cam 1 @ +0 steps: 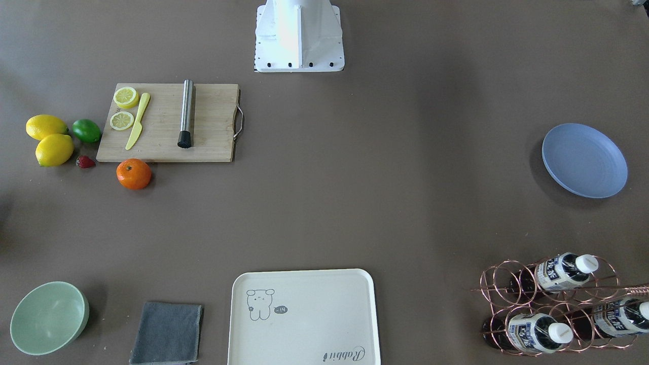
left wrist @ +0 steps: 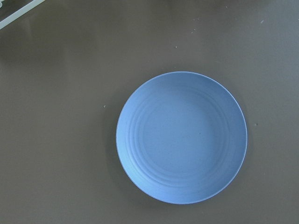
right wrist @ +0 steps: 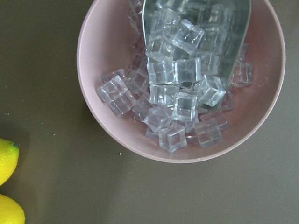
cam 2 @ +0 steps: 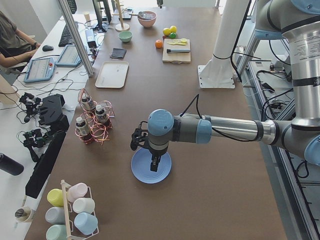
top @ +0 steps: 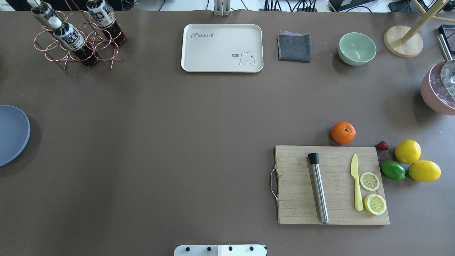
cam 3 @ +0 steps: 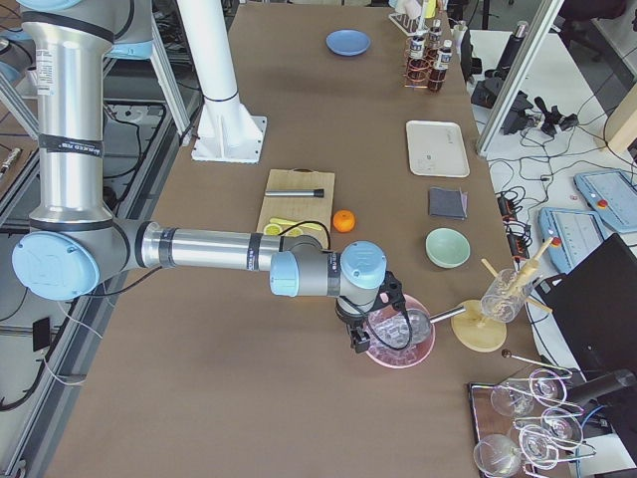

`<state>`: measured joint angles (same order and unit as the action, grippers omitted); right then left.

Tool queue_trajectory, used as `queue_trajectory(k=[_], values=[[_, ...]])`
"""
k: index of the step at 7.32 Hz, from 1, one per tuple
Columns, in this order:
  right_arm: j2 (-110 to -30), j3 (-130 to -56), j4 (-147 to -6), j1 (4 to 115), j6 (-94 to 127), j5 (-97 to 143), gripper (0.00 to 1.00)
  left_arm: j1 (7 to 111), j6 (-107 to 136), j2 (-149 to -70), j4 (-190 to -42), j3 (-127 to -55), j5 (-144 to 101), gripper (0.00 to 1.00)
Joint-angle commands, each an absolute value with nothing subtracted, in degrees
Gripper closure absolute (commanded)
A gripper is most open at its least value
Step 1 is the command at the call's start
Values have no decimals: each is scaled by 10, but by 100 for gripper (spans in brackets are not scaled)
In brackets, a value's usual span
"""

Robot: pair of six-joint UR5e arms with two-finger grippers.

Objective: Pick orange to plate

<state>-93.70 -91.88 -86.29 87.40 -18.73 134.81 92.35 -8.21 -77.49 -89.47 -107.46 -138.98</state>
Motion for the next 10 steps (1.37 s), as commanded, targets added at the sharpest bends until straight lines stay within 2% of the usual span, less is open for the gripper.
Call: queue_trajectory(k=[1,5,10], values=[[-936,-920,-862,875,-186,1347,0,924,-81,-773,-938,-1057,-1389,2],[-941,-917,-862,875,-186,1343,0,924,-80,-785,-944,-1033,-1390,2],[-945,-918,-862,875,-186,1346,0,926,-53,-772,-945,-1050,-1396,2]])
